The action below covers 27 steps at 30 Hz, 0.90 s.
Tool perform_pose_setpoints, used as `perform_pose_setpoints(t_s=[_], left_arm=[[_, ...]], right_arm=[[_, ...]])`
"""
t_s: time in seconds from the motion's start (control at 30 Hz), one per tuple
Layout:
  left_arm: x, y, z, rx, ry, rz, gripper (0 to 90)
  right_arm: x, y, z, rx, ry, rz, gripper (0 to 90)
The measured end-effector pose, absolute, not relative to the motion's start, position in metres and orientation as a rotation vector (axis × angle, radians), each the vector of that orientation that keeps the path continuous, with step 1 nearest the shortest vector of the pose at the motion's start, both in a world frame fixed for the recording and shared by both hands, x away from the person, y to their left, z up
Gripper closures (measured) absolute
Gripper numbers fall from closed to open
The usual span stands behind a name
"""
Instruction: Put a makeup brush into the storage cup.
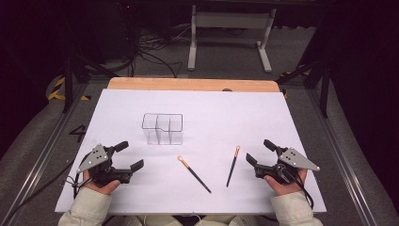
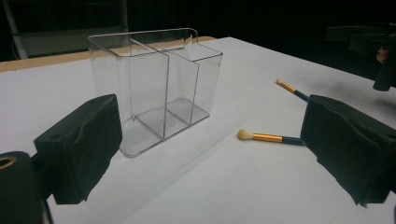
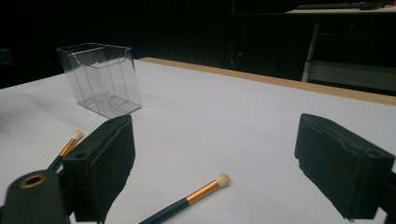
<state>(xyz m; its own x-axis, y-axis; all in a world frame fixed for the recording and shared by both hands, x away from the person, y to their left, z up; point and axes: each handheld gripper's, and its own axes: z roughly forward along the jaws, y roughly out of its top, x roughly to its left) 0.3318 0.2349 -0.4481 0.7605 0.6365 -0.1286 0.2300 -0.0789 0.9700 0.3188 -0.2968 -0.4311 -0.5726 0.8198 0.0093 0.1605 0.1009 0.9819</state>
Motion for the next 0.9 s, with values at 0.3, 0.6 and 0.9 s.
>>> perform_pose_setpoints(t_s=[0.3, 0.6, 0.9], left_arm=[[0.330, 0.234, -0.446, 1.660, 0.697, 0.394, 5.9], [0.329, 0.233, -0.446, 1.661, 0.705, 0.403, 5.9], [0.329, 0.234, -0.446, 1.662, 0.707, 0.403, 5.1]], right_arm=[[0.318, -0.292, -0.424, 0.938, 1.818, 1.492, 15.0], [0.321, -0.274, -0.412, 0.918, 1.859, 1.489, 15.2], [0.323, -0.250, -0.405, 0.874, 1.909, 1.501, 14.6]])
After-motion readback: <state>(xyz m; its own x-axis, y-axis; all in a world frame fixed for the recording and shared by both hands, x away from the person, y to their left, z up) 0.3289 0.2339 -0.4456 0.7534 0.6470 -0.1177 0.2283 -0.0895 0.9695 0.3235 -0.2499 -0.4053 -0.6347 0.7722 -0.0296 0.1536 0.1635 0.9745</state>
